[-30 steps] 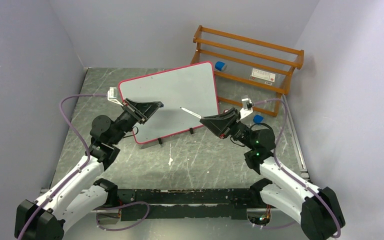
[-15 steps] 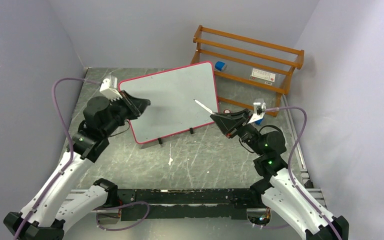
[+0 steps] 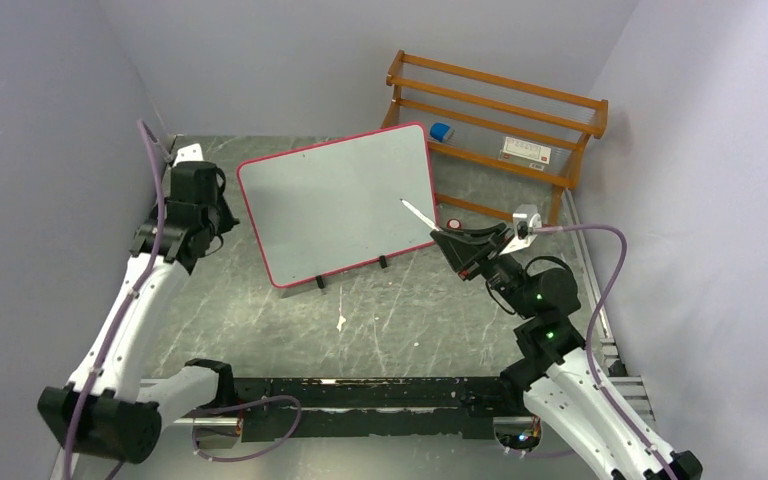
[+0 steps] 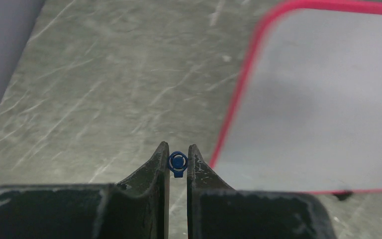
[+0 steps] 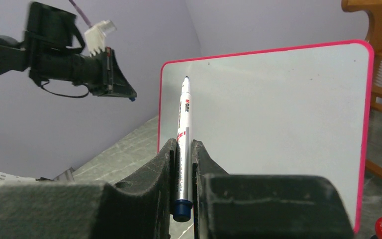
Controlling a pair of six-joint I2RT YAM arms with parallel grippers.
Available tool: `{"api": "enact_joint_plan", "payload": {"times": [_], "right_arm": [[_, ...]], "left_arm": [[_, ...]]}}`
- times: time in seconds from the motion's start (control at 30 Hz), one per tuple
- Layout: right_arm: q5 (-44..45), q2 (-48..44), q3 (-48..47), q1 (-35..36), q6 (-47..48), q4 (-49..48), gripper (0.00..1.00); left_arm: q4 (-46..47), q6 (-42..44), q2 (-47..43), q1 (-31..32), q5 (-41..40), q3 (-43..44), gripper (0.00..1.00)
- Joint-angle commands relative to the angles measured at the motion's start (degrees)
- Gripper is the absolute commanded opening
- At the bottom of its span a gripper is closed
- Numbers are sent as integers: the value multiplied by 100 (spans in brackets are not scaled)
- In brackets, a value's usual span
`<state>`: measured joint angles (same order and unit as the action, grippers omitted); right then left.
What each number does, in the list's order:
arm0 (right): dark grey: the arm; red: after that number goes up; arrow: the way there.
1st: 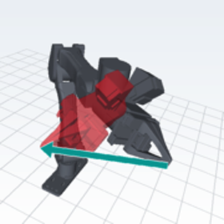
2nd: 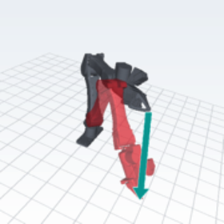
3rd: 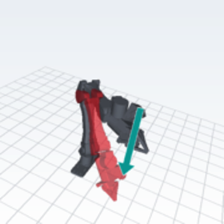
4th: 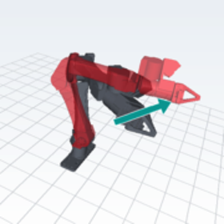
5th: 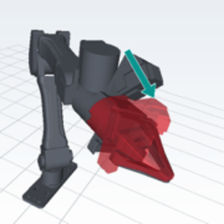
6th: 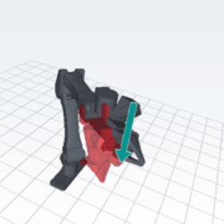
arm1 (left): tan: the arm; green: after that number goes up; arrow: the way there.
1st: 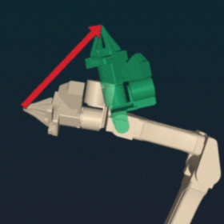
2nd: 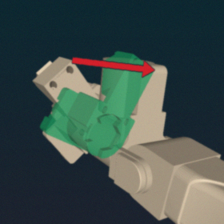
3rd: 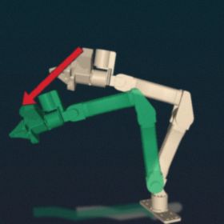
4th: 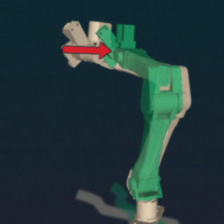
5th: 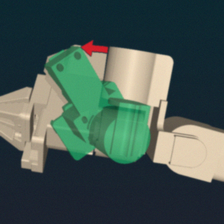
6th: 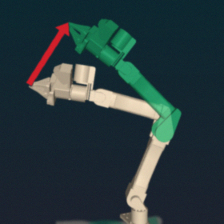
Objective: Write a sentence on the whiteboard
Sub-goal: Place the pen cap at the center of the board.
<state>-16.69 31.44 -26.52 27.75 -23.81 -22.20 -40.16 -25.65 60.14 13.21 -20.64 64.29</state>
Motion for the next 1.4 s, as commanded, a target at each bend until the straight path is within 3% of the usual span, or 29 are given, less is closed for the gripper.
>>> {"api": "enact_joint_plan", "payload": {"times": [0.0,0.2,0.37,0.77,1.03,1.37], "right_arm": [[226,-236,16,109,259,99,0],[412,-499,55,252,388,225,0],[455,-551,60,292,436,286,0],[466,-398,2,293,520,365,0],[450,-218,-29,293,544,344,0],[369,-138,-112,293,576,427,0]], "left_arm": [[-156,444,541,-1057,666,-193,5],[156,804,1556,-2083,1716,-462,5],[377,989,2416,-2437,1640,-466,5],[706,1335,4026,-2490,1547,-119,5],[707,1487,4144,-2490,1354,-158,33],[729,1432,3649,-2490,1509,-179,56]]}}
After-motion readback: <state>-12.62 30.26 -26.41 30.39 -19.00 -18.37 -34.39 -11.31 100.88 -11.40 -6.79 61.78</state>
